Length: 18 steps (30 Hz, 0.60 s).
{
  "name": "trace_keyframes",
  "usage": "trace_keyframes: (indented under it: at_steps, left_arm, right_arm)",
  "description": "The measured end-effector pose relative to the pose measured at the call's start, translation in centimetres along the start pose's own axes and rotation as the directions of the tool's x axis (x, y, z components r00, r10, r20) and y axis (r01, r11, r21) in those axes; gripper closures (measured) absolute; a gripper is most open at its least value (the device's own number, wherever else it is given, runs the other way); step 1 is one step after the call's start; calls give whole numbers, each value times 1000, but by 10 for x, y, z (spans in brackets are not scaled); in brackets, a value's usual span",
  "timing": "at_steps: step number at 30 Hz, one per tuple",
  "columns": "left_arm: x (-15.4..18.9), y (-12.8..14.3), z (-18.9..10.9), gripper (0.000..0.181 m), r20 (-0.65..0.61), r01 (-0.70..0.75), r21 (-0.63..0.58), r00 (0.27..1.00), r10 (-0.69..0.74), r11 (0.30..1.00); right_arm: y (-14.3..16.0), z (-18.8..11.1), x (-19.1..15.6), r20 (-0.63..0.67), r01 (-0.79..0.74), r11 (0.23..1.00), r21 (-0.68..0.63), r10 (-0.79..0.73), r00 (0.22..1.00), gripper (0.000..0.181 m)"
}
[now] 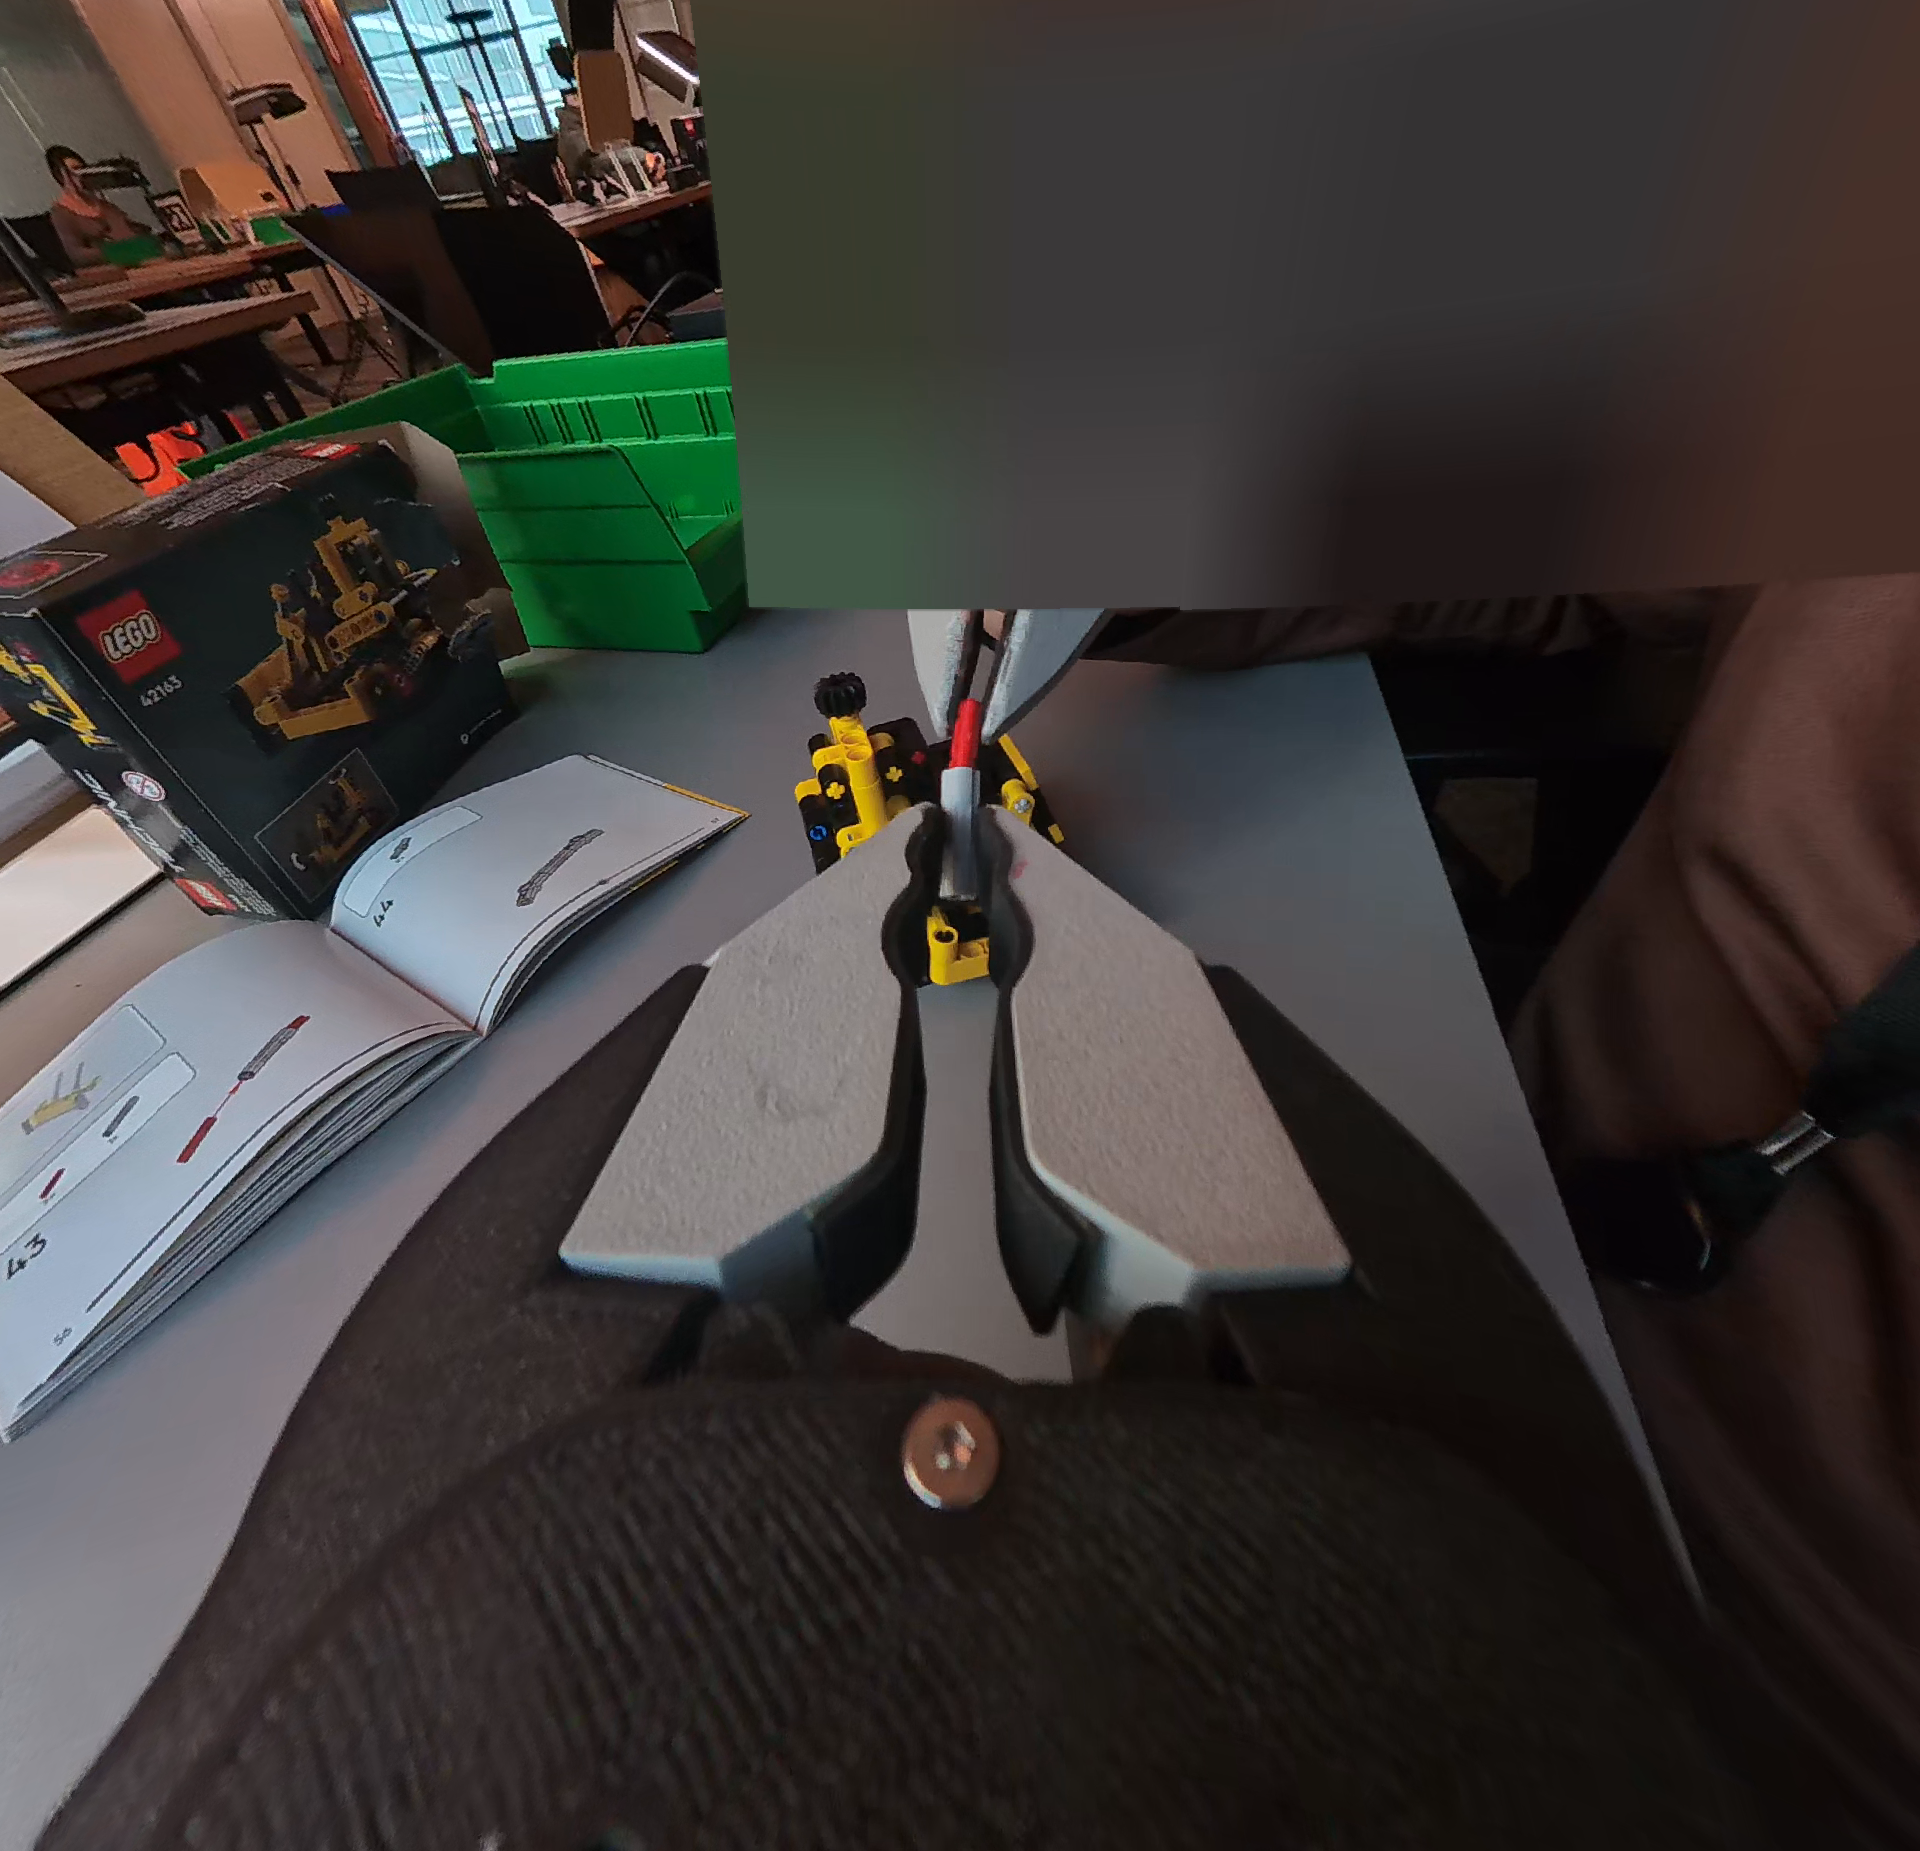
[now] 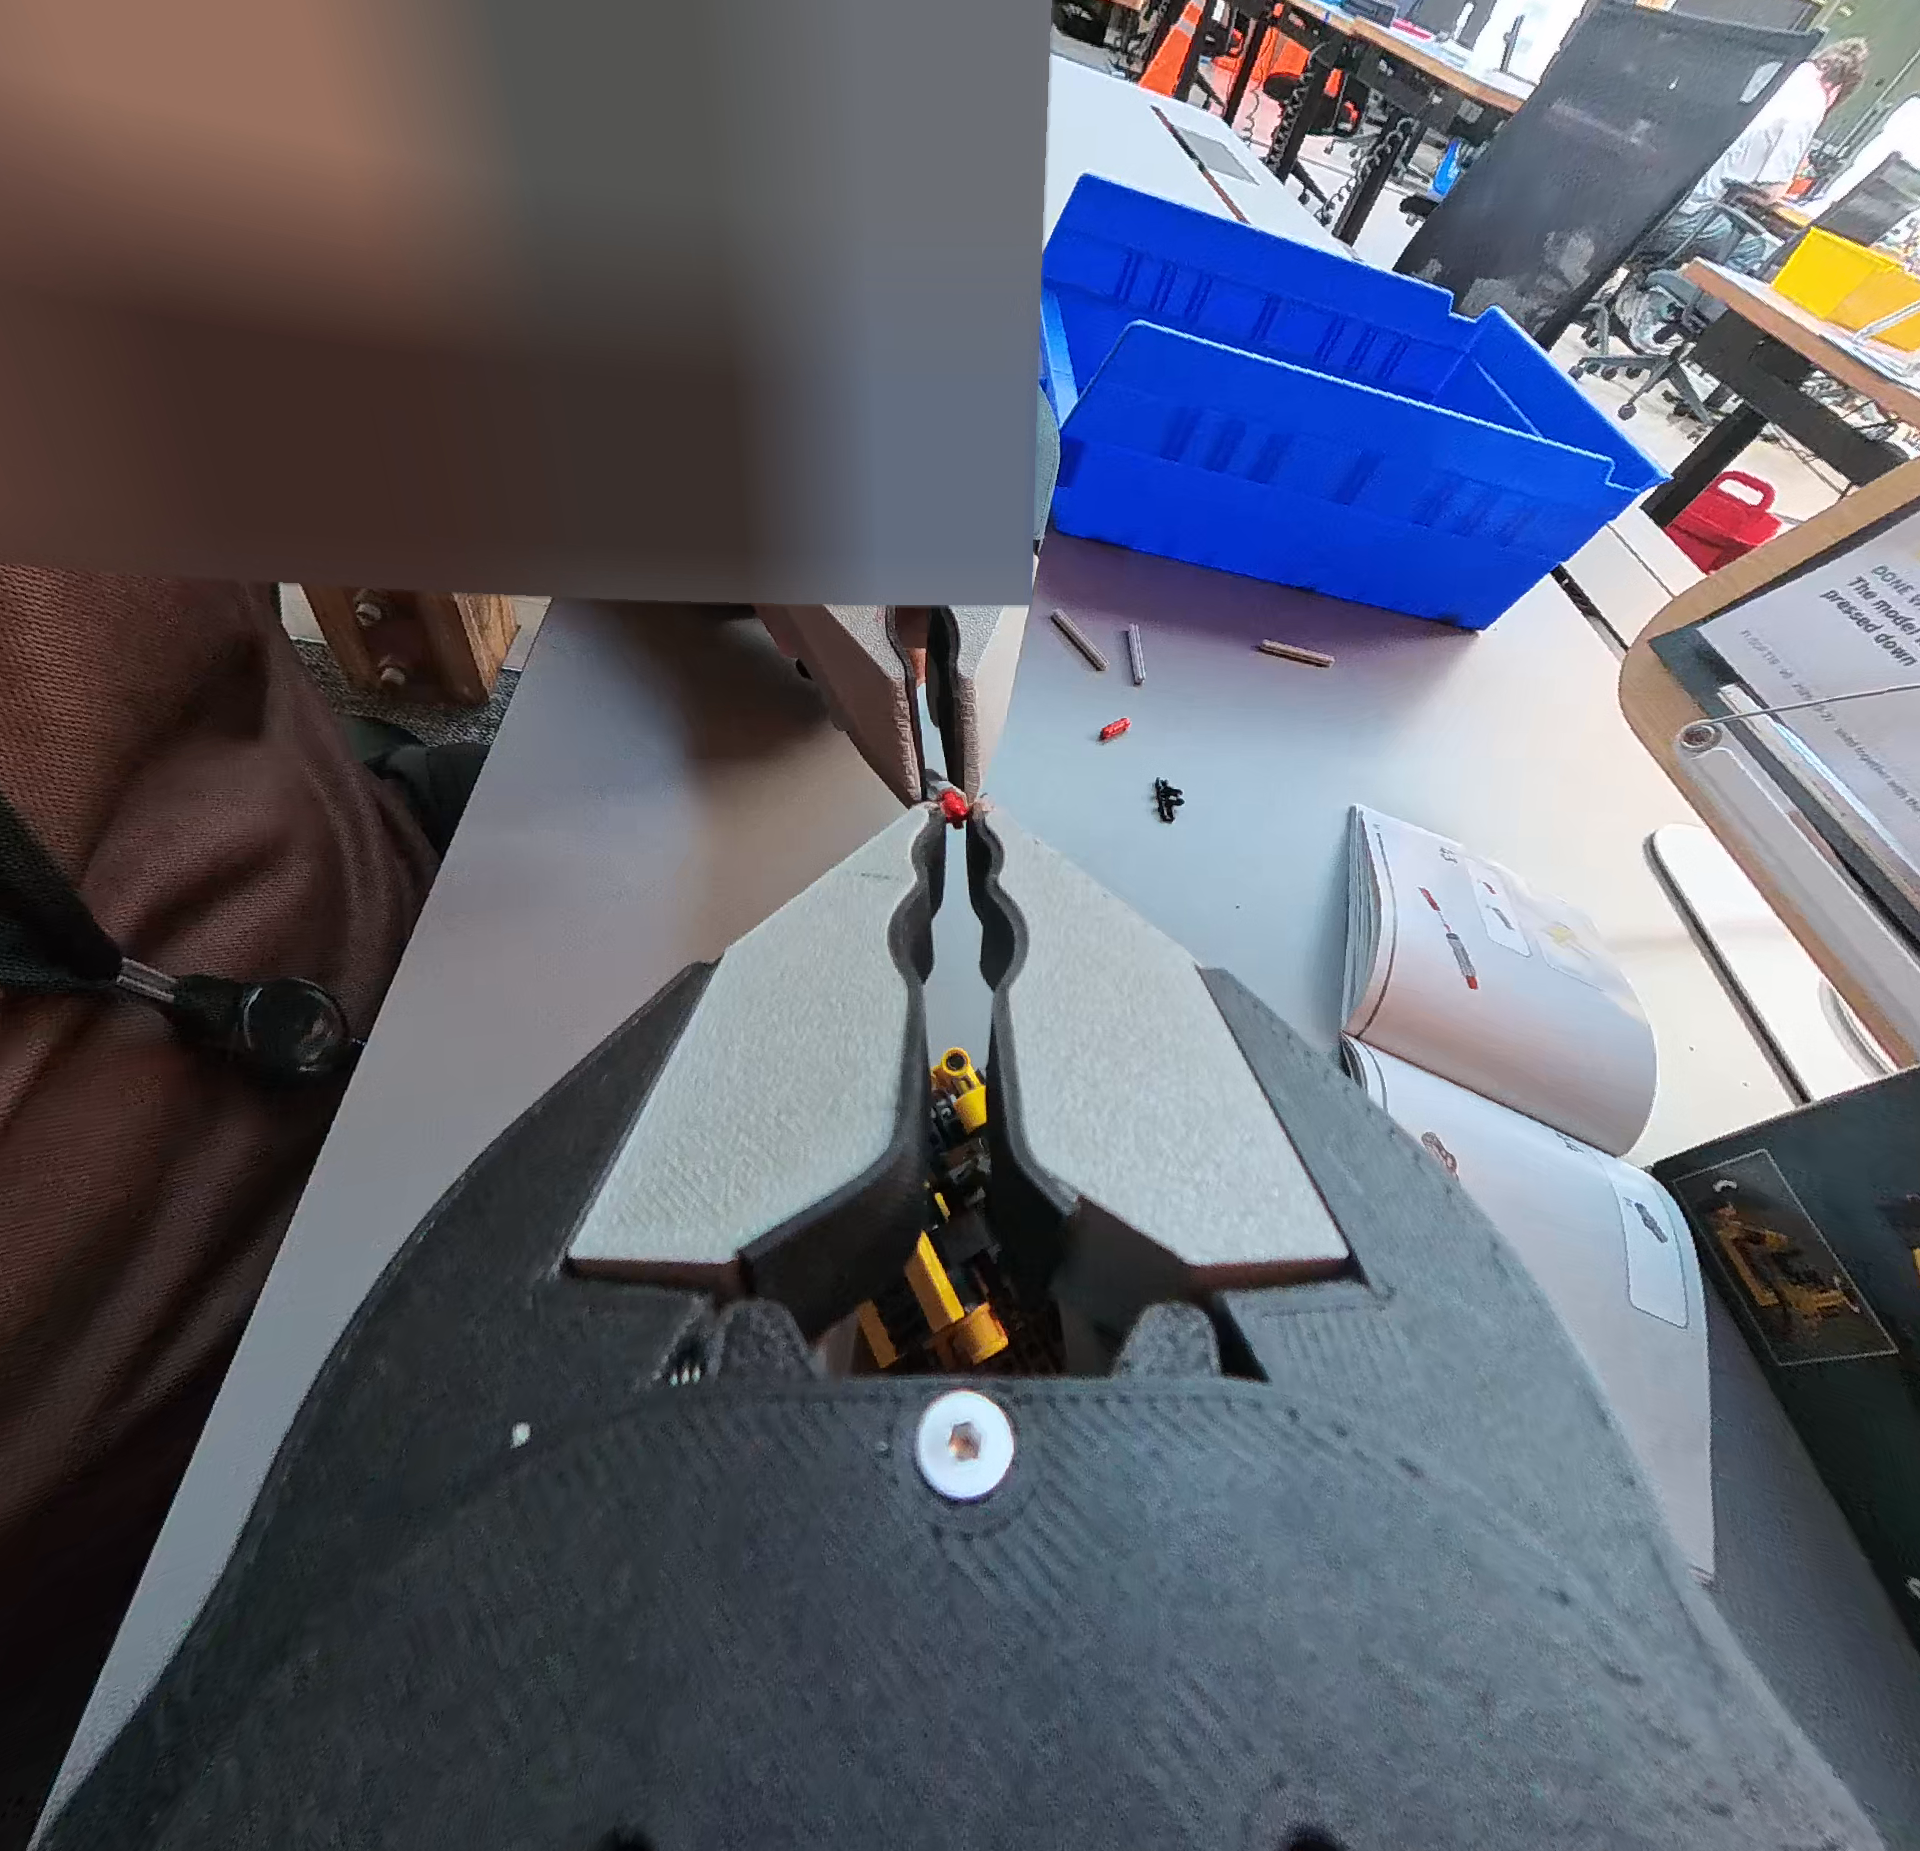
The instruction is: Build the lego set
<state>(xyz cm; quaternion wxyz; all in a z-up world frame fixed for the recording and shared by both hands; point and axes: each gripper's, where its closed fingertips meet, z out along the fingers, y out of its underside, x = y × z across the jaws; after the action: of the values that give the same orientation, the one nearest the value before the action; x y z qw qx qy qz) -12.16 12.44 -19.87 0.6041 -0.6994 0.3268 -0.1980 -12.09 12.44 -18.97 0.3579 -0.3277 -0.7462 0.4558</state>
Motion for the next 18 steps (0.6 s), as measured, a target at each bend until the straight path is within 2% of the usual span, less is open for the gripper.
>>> trace_keyframes:
  at_steps: [9, 18]
  left_arm:
    - [5, 14, 3, 178, -22, 44, -81, 999, -46, 996]
    - [6, 7, 2, 179, -14, 70, -28, 997, -71, 997]
  right_arm:
    - [13, 5, -6, 34, 19, 998, -60, -17, 999, 181]
    - [7, 2, -6, 60, -16, 1000, -8, 17, 998, 181]
